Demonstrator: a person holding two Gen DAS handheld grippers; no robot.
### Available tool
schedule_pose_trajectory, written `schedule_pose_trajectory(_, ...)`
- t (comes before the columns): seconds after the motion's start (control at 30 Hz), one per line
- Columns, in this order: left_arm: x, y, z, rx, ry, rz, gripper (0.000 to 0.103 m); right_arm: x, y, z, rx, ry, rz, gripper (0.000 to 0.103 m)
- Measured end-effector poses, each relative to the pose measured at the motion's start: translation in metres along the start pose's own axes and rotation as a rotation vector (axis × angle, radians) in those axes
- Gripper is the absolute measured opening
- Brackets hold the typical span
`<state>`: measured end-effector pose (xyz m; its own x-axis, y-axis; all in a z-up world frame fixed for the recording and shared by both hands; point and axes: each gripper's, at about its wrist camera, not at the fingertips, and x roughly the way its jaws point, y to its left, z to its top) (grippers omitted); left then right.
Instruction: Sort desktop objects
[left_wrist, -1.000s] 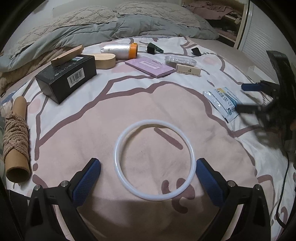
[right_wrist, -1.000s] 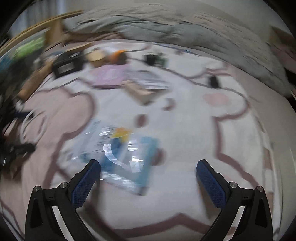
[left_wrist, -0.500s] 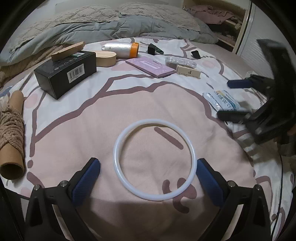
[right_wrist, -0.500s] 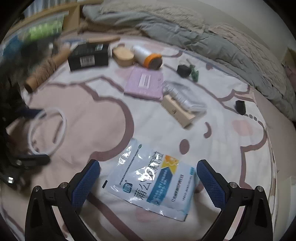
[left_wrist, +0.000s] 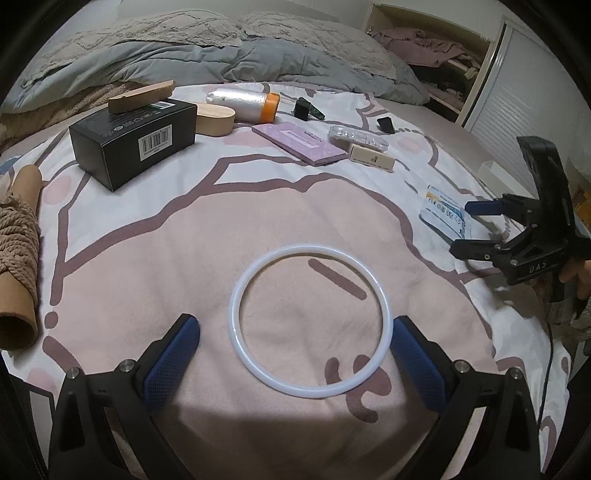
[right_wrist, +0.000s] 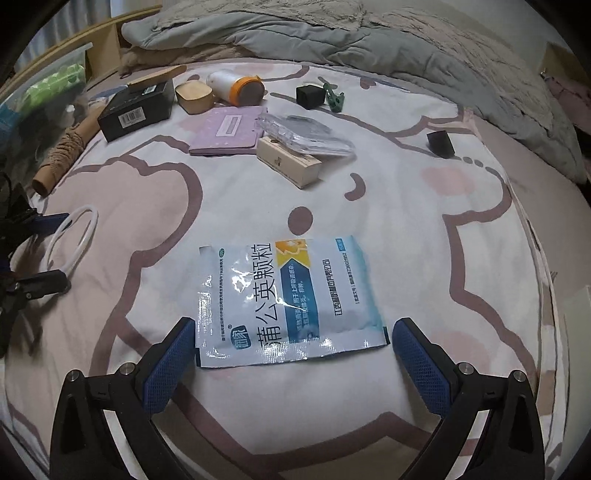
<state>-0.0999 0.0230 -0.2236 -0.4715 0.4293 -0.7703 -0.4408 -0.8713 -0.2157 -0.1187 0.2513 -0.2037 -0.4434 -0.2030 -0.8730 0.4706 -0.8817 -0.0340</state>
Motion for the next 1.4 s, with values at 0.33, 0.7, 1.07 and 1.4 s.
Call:
schedule_pose_trajectory(0.33, -0.004, 0.003, 0.009, -0.030, -0.004, -0.044, 0.103, 0.006, -0.002, -0.004, 0.019, -0.013, 0.054, 0.103)
schedule_pose_trajectory(0.7, 0.006, -0.016, 0.013, 0.078, 0.025, 0.030, 0.103, 0.004, -0.007, -0.002, 0.034, -0.011, 0.087, 0.103)
schedule_pose_trajectory(1.07, 0.017, -0.020, 0.010, 0.110, 0.065, 0.086, 0.103, 0.002, -0.018, 0.016, 0.040, -0.058, 0.122, 0.103)
schedule_pose_trajectory(1.4, 0.018, -0.020, 0.010, 0.102, 0.059, 0.073, 0.103, 0.007, -0.023, 0.022, 0.063, -0.023, 0.327, 0.103)
